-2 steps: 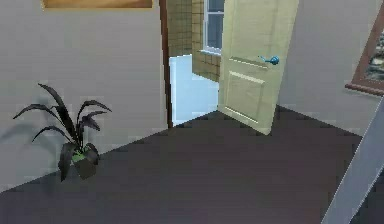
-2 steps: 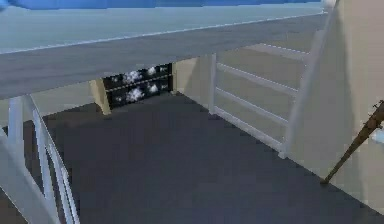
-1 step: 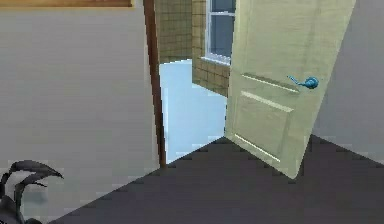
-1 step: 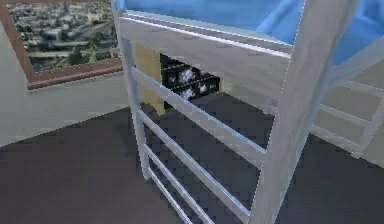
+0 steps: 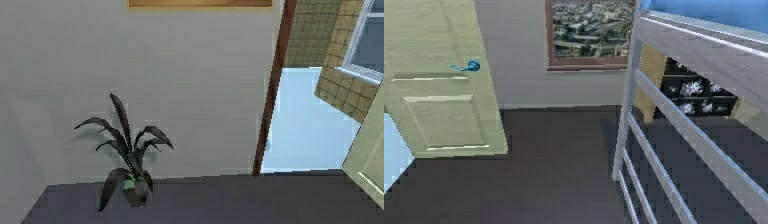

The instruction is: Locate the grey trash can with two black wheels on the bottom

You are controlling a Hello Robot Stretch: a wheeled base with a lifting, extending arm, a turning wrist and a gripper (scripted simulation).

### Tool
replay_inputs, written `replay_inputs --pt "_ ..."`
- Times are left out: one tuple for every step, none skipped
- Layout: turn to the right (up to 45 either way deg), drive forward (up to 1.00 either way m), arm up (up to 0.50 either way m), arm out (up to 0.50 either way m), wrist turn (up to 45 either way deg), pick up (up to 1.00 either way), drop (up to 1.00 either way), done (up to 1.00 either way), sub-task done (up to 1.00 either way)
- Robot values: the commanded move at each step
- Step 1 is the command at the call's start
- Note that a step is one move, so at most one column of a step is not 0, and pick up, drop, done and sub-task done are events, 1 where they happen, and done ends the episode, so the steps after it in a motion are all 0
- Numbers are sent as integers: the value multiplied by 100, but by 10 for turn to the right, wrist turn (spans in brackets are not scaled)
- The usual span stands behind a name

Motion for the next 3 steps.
replay_inputs --pt "0 5 0 0 0 0 0 0 0" --pt "390 0 0 0 0 0 0 0 0" --pt "0 100 0 0 0 0 0 0 0"
